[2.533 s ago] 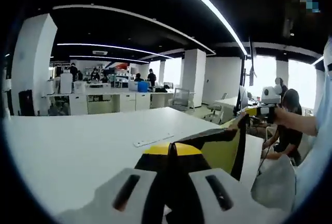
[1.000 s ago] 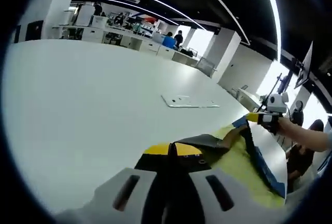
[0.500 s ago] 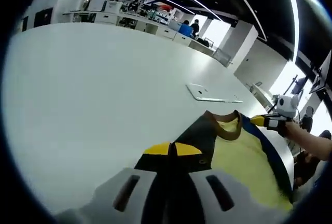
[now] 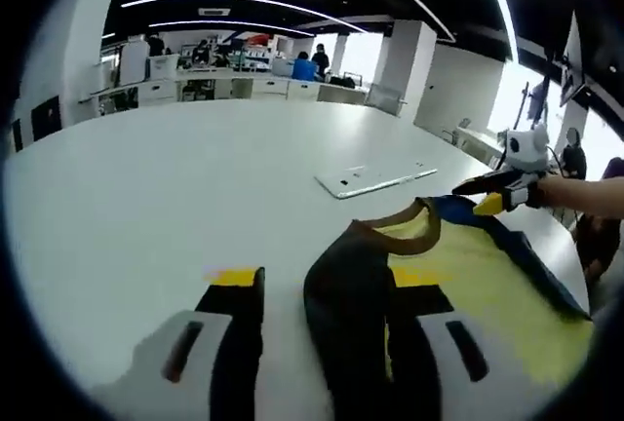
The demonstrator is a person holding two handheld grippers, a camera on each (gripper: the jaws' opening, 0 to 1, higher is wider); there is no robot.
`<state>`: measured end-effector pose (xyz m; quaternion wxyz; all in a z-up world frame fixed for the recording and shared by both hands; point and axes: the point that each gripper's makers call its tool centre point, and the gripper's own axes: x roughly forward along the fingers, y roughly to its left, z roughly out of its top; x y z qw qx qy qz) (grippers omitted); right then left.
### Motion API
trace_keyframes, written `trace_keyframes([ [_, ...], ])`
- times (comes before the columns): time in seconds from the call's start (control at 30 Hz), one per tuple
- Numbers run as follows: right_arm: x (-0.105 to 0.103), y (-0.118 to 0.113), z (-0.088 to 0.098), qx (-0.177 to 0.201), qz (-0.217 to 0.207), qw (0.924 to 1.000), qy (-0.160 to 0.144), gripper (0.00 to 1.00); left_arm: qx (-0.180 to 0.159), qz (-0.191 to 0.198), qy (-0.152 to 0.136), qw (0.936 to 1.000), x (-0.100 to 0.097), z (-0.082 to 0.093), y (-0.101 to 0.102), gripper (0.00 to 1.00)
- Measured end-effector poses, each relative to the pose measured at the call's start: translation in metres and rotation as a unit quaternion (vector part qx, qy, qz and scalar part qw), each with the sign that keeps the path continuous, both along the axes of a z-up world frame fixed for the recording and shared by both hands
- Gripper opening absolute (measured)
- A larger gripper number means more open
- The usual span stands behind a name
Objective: Fold the garment on the visible template until the final outline fits inside the template.
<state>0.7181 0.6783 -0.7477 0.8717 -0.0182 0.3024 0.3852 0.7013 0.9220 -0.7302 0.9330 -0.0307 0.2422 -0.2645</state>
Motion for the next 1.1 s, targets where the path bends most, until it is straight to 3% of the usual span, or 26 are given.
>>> trace_keyframes([
  [0.2,-0.025,0.005,0.007,-0.008,0.018,0.9998,-0.002,0.98,0.005,-0.02,-0.014,0.9997,-0.011,0.016,-0.013,0.86],
  [0.3,-0.039,0.004,0.01,-0.014,0.028,0.9995,0.002,1.0,-0.005,-0.026,-0.021,0.9994,-0.016,0.025,-0.017,0.99],
  [0.43,-0.049,-0.001,0.014,-0.022,0.027,0.9994,0.004,1.0,0.014,-0.044,-0.014,0.9988,-0.027,0.027,-0.02,0.99],
  [0.73,-0.072,-0.015,0.024,-0.026,0.022,0.9994,0.009,1.0,0.004,-0.051,-0.005,0.9987,-0.046,0.035,-0.021,0.99],
  [1.1,-0.112,-0.029,0.035,-0.04,0.021,0.999,0.005,0.99,-0.004,-0.053,-0.004,0.9986,-0.085,0.051,-0.02,0.96],
])
